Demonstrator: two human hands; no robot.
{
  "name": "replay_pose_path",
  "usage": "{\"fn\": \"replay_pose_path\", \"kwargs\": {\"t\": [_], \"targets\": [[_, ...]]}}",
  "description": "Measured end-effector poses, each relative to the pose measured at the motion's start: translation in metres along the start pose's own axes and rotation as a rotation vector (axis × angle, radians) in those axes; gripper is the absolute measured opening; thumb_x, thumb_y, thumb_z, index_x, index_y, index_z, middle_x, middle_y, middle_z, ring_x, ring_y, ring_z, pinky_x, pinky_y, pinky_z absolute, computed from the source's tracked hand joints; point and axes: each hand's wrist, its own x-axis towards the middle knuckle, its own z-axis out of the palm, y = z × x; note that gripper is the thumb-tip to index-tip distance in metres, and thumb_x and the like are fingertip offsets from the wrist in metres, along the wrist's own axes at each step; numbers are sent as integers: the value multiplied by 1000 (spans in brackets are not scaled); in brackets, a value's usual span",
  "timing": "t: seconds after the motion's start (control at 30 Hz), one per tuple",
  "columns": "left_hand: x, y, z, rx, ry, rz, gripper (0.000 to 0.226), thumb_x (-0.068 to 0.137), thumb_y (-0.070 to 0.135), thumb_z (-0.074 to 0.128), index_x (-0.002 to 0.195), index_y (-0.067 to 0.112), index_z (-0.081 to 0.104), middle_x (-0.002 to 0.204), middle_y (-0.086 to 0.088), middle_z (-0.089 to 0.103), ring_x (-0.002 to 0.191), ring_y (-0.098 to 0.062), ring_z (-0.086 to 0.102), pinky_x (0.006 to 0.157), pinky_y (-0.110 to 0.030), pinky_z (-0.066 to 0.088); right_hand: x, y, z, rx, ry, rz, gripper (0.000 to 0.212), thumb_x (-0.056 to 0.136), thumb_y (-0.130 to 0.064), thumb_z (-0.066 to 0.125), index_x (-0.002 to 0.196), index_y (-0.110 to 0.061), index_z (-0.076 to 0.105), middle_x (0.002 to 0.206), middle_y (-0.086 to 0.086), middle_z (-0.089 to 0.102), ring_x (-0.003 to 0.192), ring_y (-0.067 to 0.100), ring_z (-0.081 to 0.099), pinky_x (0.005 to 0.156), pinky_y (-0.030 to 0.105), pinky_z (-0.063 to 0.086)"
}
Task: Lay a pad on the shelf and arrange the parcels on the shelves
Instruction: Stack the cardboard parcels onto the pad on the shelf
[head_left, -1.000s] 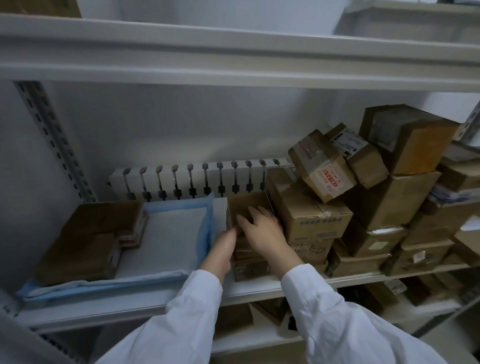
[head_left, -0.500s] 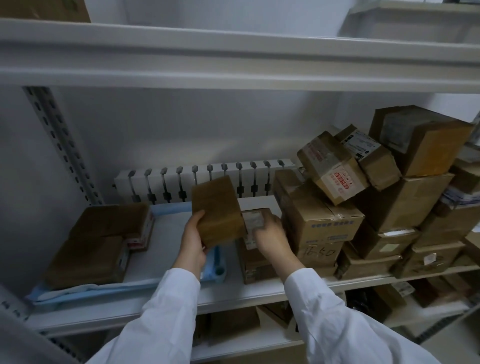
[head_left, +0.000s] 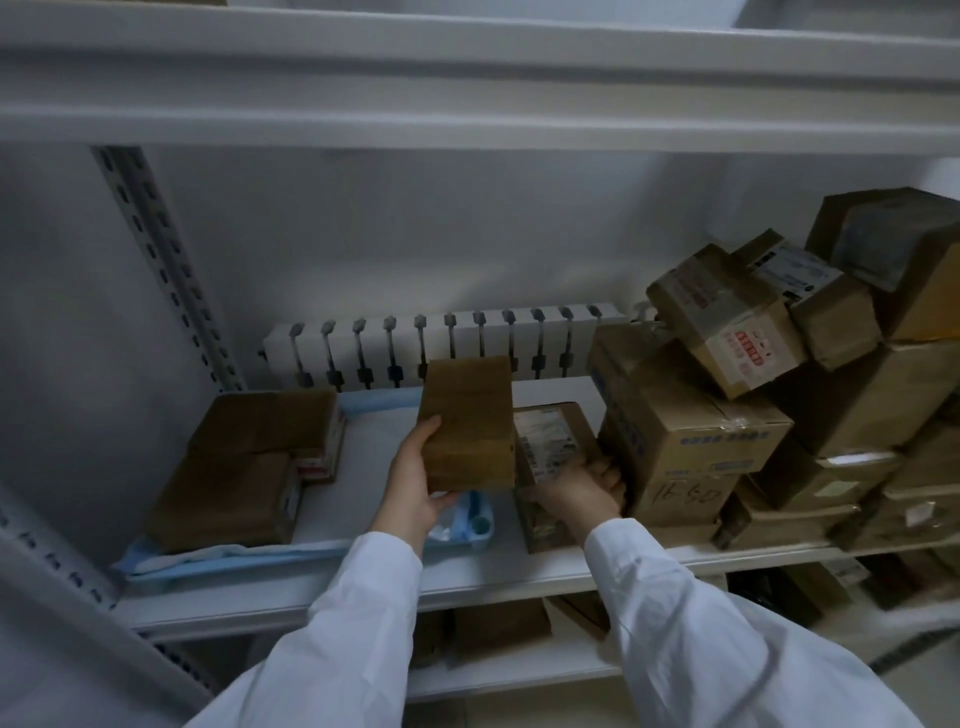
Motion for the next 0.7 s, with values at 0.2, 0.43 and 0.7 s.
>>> {"fn": "replay_pose_path", "kwargs": {"t": [0.2,0.43,0.7], "targets": [[2,1,-1,-5,-23,5,26,78,43,66,97,31,52,101,-6,61,93,-28,57,65,-39,48,1,1,-3,197,173,-28,103,70,-53,71,142,-7,15,143,17,23,131,37,31,106,45,30],[1,-3,-5,-25,-21,-28,26,79,42,66,98,30,51,102,-9,60,93,-30,57,63,-40,50,12,3,-3,491,12,-21,53,77,-48,52,125,-26,49,131,9,47,119,33,45,103,47,38],[0,5,-12,-173,45,-28,45,78,43,65,117,28,47,106,-10,59,96,-33,57,66,-44,50,27,-4,0,645,-82,50,77,73,-48,65,138,-37,24,144,1,35,127,32,40,103,44,37]]}}
